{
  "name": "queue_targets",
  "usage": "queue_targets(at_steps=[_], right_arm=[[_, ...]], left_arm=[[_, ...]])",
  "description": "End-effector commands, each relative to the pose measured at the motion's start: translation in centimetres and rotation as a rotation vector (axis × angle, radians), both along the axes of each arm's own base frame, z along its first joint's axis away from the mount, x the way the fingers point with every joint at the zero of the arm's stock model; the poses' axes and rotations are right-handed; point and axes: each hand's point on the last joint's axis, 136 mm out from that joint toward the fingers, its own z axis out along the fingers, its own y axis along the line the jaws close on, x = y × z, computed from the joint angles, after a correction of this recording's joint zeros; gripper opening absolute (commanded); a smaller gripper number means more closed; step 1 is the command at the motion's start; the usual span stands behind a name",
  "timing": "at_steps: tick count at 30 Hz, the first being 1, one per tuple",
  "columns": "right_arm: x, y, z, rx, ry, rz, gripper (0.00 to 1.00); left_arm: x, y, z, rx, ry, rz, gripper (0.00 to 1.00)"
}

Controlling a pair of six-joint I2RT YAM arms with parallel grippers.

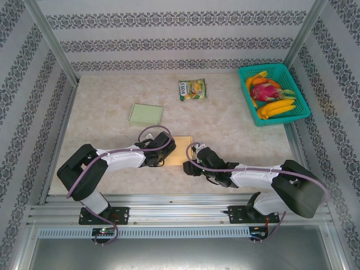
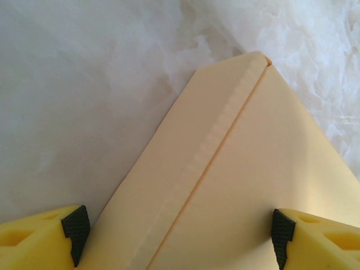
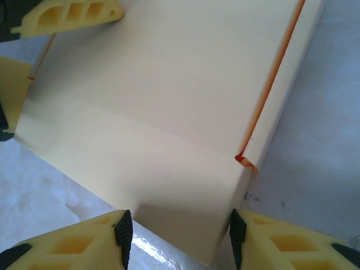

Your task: Fold the paper box

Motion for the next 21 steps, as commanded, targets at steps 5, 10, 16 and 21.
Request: queue_targets(at_steps=[5, 10, 16, 21], right_arm=[[0.4, 0.2, 0.1, -0.022, -0.071, 0.006, 0.49], [0.7, -0.1, -0.5, -0.048, -0.083, -0.005, 0.49], [1.1, -0.2, -1.2, -0.061, -0.095, -0.011, 0.45], [1.5, -0.8, -2.0, -0.091, -0.118, -0.037, 0.44]], left_arm=[[-6.4, 2.7, -6.8, 0.121, 0.286, -0.024, 0.84], [-6.3, 2.8, -6.9, 0.125, 0.286, -0.025, 0.84], [-6.4, 2.8, -6.9, 0.129, 0.290, -0.026, 0.84], [-6.6, 3.1, -7.2, 0.136, 0.296, -0.025, 0.84]])
